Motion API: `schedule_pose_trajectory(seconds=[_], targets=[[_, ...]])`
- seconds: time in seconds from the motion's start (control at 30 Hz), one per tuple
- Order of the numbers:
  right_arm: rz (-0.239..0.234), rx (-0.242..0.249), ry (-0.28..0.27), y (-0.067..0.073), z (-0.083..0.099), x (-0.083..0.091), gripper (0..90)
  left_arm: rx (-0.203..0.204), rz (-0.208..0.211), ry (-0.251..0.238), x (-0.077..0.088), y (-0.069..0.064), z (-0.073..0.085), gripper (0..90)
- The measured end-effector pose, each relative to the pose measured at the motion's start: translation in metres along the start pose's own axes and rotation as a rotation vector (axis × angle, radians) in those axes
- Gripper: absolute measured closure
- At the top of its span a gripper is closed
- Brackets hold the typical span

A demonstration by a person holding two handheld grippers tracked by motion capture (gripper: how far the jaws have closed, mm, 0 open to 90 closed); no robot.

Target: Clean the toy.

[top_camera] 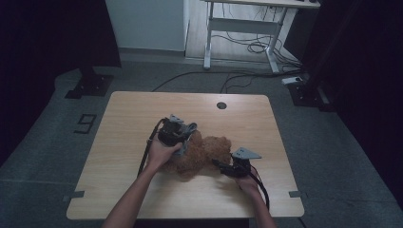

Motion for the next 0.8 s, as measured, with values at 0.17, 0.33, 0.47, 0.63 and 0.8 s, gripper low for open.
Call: schedule_pose_trajectory(seconds=[0.17, 0.33, 0.47, 0.63, 0.8], targets=[[-0.003, 0.005, 0.0, 0.0, 0.0, 0.0, 39.7, 0.077, -0.03, 0.037, 0.006, 0.034, 0.021, 80.7], [-0.005, 0.008, 0.002, -0.001, 0.0, 0.001, 39.7, 0.101, -0.08, 0.054, 0.017, 0.054, 0.048, 80.7], [-0.005, 0.007, 0.002, -0.001, 0.0, 0.001, 39.7, 0.112, -0.11, 0.066, 0.029, 0.061, 0.069, 80.7], [-0.002, 0.003, 0.005, 0.0, 0.001, 0.002, 39.8, 0.163, -0.068, 0.081, 0.031, 0.058, 0.095, 79.4], [-0.003, 0.018, -0.008, 0.004, -0.002, 0.001, 42.1, 0.215, 0.01, -0.011, 0.031, 0.044, 0.09, 80.2]])
Point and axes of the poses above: each handheld gripper's, and its own axes: x roughly backward along the jaws, z roughly out of its underside, y roughly to its left, the point moved 9 cm from there along -x, roughly forward along the jaws, and after that the axes turned 12 degrees about -x, right-handed, at the moved point
